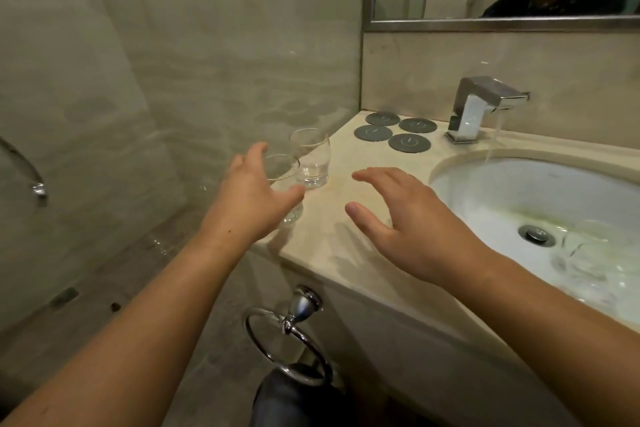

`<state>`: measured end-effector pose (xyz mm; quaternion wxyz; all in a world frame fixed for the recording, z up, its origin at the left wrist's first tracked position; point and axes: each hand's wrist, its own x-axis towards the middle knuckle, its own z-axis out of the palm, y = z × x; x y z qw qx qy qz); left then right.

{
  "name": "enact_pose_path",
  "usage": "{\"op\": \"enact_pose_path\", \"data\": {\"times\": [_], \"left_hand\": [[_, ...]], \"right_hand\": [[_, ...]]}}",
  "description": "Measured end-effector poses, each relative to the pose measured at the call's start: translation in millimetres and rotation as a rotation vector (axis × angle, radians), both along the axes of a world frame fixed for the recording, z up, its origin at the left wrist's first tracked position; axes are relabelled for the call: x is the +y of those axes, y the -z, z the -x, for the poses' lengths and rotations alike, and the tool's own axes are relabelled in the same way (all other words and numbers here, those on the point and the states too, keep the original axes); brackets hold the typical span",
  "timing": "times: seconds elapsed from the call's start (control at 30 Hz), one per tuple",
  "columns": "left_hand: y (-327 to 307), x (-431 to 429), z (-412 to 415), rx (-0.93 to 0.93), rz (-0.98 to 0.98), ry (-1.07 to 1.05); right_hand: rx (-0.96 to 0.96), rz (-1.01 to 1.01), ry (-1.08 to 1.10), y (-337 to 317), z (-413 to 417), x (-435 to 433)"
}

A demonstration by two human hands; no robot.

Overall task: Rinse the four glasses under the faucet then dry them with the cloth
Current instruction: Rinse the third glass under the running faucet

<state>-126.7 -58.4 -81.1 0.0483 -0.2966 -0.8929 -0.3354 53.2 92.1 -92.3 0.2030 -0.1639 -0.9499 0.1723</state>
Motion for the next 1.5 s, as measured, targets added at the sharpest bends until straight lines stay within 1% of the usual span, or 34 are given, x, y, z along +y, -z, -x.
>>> {"op": "enact_pose_path", "data": {"times": [0.17, 0.23, 0.3, 0.37, 0.43, 0.57, 0.67, 0.73, 0.8, 0.87, 0.93, 1.0, 1.1, 1.17, 1.23, 1.27, 1.37, 1.4, 1.43, 1.5], "left_hand": [[-3.2, -0.5, -19.3, 0.028, -0.151, 0.061], [-7.9, 6.4, -32.4, -0.025, -0.228, 0.129], [-13.1, 22.0, -45.2, -0.116, -0.294, 0.196], [-15.5, 45.6, -53.7, -0.238, -0.353, 0.234], [-16.3, 75.8, -59.7, -0.395, -0.425, 0.247], [-12.1, 145.7, -70.1, -0.729, -0.545, 0.232], [-6.6, 200.3, -80.5, -0.888, -0.598, 0.236], [-3.4, 235.2, -88.0, -0.963, -0.649, 0.236], [1.6, 260.5, -91.5, -1.004, -0.681, 0.216], [10.0, 285.4, -94.6, -1.043, -0.669, 0.211], [18.4, 298.3, -98.0, -1.035, -0.613, 0.225], [26.7, 302.6, -99.2, -0.978, -0.542, 0.25], [35.5, 302.0, -93.8, -0.864, -0.419, 0.3], [35.4, 299.3, -91.6, -0.764, -0.329, 0.338], [36.8, 298.0, -90.2, -0.652, -0.238, 0.367], [38.6, 297.8, -89.5, -0.603, -0.208, 0.384], [43.0, 297.1, -87.0, -0.489, -0.163, 0.429], [43.9, 297.2, -86.2, -0.465, -0.169, 0.44], [44.5, 297.2, -85.3, -0.456, -0.181, 0.45], [47.5, 298.2, -84.5, -0.46, -0.201, 0.464]], "right_hand": [[0.067, 0.023, 0.011, 0.3, -10.5, 14.1], [0.163, 0.072, 0.034, -1.7, -11.6, 24.7], [0.269, 0.174, 0.082, -4.1, -10.9, 39.3], [0.335, 0.334, 0.147, -7.1, -9.5, 55.6], [0.358, 0.537, 0.22, -9.9, -9.1, 73.1], [0.401, 1.035, 0.363, -9.6, -14.9, 114.8], [0.364, 1.33, 0.405, -3.2, -24.0, 146.2], [0.303, 1.464, 0.409, 4.0, -26.5, 164.5], [0.289, 1.552, 0.388, 9.0, -21.9, 175.8], [0.335, 1.603, 0.365, 13.0, -14.6, 190.0], [0.431, 1.644, 0.356, 19.3, -6.3, 201.7], [0.499, 1.659, 0.342, 29.5, -1.4, 211.4], [0.546, 1.653, 0.307, 39.7, -0.5, 220.0], [0.599, 1.576, 0.302, 42.8, -1.6, 225.2], [0.651, 1.41, 0.322, 48.0, -2.6, 231.7], [0.659, 1.296, 0.359, 51.3, -3.5, 235.0], [0.581, 0.876, 0.474, 56.1, -7.7, 238.2], [0.556, 0.77, 0.486, 56.3, -8.7, 237.5], [0.542, 0.699, 0.486, 56.7, -9.2, 237.2], [0.535, 0.632, 0.488, 57.3, -9.3, 236.9]]}}
